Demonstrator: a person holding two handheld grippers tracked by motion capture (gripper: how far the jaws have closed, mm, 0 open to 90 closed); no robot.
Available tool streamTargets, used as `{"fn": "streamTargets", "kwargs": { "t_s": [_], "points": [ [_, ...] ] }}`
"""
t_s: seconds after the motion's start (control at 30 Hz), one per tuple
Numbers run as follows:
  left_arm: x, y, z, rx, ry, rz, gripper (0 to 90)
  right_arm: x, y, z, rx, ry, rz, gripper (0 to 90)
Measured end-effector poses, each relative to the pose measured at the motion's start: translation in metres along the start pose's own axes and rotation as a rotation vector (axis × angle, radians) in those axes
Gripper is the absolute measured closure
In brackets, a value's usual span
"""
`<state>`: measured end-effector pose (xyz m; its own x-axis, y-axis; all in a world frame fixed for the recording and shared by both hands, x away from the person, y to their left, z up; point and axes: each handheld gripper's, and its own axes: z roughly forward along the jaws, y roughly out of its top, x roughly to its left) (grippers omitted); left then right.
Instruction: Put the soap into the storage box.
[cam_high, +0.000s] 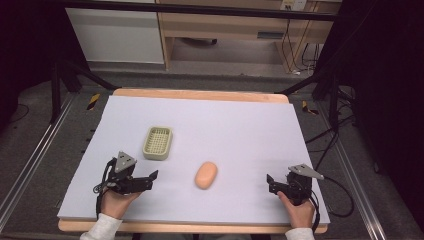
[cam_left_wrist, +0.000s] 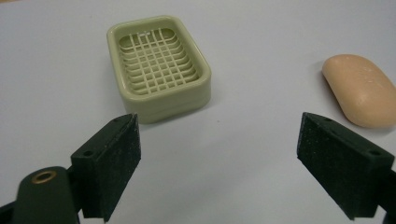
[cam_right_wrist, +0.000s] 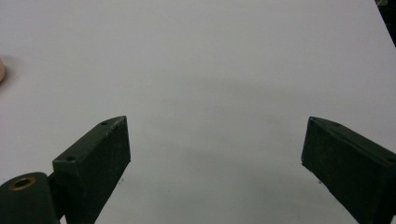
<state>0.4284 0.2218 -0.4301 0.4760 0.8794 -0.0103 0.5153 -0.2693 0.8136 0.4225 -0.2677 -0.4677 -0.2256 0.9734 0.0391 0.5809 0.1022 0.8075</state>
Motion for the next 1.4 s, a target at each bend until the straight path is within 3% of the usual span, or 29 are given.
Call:
{"fn": "streamTargets", "kwargs": {
  "t_s": [0.27,0.63,1.07,1.4],
  "points": [
    [-0.005,0.01,0.0,-0.014,-0.007,0.015,12.9,0.001,0.0,0.0,-0.002,0.001,-0.006,8.3],
    [-0.027,0.026,0.012,-0.012,-0.045,0.031,12.9,0.002,0.001,0.0,-0.003,0.007,-0.005,8.3],
    [-0.039,0.026,0.021,0.011,-0.08,0.037,13.1,0.005,0.001,-0.001,-0.005,0.015,-0.016,8.3],
    [-0.051,0.031,0.033,0.043,-0.098,0.069,13.3,0.006,0.002,0.0,-0.006,0.02,-0.013,8.3]
  ]
}}
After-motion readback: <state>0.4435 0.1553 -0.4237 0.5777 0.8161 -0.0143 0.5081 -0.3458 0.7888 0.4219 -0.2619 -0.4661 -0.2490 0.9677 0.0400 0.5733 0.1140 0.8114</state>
